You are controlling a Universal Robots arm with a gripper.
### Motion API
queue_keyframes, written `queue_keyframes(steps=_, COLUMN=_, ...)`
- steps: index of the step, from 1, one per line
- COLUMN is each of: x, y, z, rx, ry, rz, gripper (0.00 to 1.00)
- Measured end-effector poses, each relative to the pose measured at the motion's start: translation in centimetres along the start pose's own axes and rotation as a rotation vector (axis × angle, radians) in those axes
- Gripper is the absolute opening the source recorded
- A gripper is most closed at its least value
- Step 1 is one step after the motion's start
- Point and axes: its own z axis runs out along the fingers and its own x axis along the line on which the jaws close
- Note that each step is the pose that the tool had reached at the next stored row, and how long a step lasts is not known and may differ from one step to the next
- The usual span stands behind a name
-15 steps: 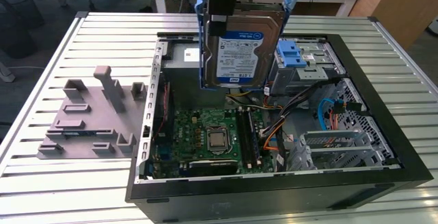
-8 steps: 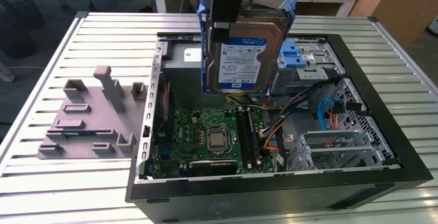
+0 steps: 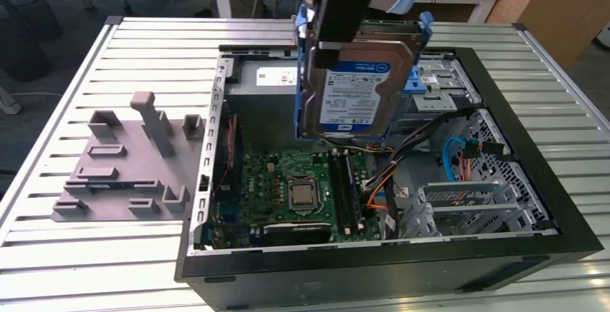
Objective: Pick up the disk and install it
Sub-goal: 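Insert the disk into the insertion slot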
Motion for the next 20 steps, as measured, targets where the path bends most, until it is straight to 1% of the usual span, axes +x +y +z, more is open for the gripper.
queue_keyframes(steps=2, x=0.02, y=-0.74, z=0.01, rx=0.0001, ry=-0.0002, rz=0.000, gripper=0.36)
queue_keyframes(steps=4, x=0.13, y=-1.13, z=0.02, rx=0.0000, ry=0.0000, rz=0.000, gripper=0.36)
queue_keyframes(steps=6, x=0.41, y=-1.30, z=0.07, rx=-0.0001, ry=0.0001, rz=0.000, gripper=0.36)
queue_keyframes(steps=10, x=1.22, y=-1.44, z=0.19, rx=0.0001, ry=-0.0002, rz=0.000, gripper=0.36)
queue_keyframes(steps=12, x=1.46, y=-1.50, z=0.21, rx=0.0000, ry=-0.0001, rz=0.000, gripper=0.36)
queue_keyframes(steps=15, x=1.55, y=-1.68, z=0.22, rx=0.0000, ry=0.0000, rz=0.000, gripper=0.36)
queue_keyframes(steps=20, x=1.51, y=-2.70, z=0.22, rx=0.0000, ry=0.0000, rz=0.000, gripper=0.36)
